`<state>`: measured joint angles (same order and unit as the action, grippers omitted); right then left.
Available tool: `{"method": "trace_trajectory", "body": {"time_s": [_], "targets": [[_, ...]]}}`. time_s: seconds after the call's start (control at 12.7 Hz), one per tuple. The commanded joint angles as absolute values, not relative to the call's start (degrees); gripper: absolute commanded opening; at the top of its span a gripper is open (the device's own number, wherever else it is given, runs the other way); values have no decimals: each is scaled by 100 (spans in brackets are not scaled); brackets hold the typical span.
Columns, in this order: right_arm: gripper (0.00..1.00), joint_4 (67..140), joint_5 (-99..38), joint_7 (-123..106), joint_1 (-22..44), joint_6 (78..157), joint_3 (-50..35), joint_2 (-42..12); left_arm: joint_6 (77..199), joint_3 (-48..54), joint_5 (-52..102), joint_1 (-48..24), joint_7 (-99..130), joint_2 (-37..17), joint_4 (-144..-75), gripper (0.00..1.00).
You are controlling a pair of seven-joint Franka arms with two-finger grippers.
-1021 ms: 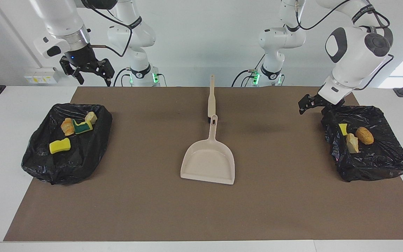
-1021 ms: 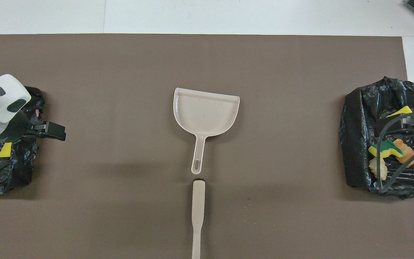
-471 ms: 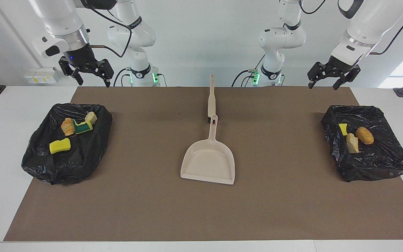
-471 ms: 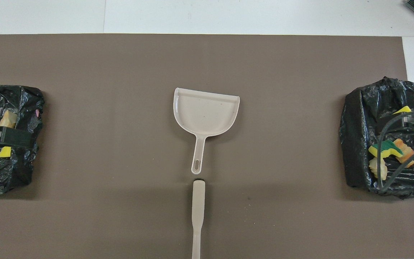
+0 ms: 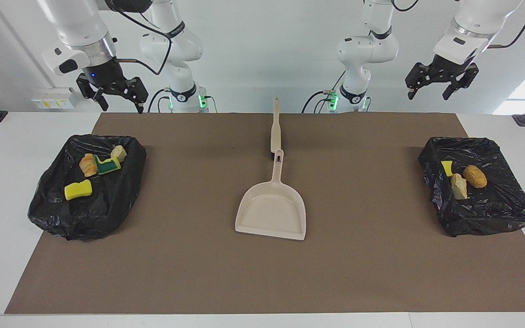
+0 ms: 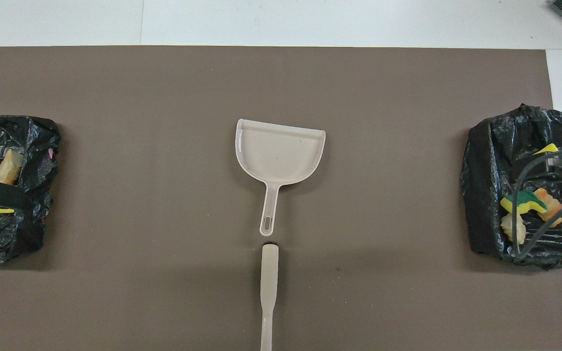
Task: Sweep and dump trash in bin
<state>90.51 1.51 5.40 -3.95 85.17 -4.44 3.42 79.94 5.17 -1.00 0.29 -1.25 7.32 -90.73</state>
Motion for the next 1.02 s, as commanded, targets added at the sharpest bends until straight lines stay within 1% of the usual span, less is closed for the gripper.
{"method": "trace_trajectory", "body": {"time_s": [0.0,0.16,0.94], "targets": [[100,9035,79,624,-413,8596,-431,325,7910,475,34,26,-114,668,-8938,100],[100,9035,79,624,-413,8596,-431,325,8173,457,105,35,-88,703,-9008,100],[100,9035,79,624,-413,8596,-431,325,8095,457,88,62,-114,729,-9018,100]]}}
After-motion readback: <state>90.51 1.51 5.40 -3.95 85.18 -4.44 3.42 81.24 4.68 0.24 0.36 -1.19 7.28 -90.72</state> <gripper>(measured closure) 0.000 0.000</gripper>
